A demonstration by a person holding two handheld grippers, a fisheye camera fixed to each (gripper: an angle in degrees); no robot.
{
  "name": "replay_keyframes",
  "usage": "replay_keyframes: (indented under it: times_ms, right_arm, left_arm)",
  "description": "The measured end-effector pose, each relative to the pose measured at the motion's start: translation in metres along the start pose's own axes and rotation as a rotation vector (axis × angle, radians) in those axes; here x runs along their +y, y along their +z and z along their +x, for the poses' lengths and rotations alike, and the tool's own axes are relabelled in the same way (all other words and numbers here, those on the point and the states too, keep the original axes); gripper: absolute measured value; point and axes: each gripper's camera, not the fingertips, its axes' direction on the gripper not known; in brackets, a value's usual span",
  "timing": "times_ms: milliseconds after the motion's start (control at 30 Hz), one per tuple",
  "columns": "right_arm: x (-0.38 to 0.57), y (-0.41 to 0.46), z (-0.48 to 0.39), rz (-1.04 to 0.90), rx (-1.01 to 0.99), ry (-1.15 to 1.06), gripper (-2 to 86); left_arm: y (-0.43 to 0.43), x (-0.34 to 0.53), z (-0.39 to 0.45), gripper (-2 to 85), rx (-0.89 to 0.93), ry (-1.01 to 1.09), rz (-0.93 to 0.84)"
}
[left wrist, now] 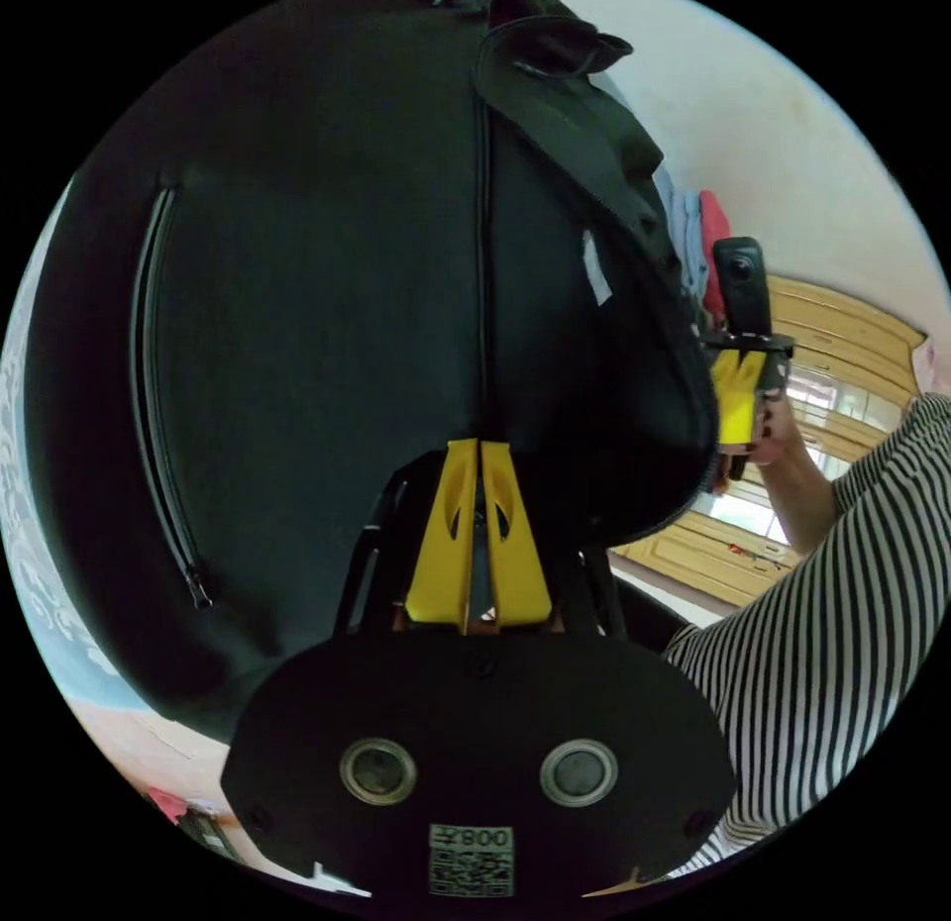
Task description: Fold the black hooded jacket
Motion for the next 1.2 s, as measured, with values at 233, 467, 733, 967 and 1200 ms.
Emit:
replay_keyframes:
  times_ms: [233,467,733,967,1200]
  right_arm:
    - [-0.009,-0.025,0.026,0.055,0.002,0.041,0.1]
    - [-0.023,-0.021,0.026,-0.004,0.072,0.054,0.1]
    - [-0.041,0.0,0.023,-0.021,0.18,0.077,0.4]
    - [-0.049,0.05,0.014,-0.042,0.419,0.097,2.6]
    - [-0.038,0.006,-0.056,0.086,0.433,0.046,6.0]
  left_arm:
    - [-0.025,0.011,-0.022,8.3,0.386,-0.009,0.031]
    - [-0.028,-0.009,-0.005,9.0,0.409,0.14,-0.122]
    - [-0.029,-0.001,0.001,4.6,0.488,0.021,-0.196]
    - [-0.05,0.007,-0.005,3.8,0.262,-0.166,-0.168]
    - [-0.093,-0.054,0.03,3.9,0.221,-0.031,0.038]
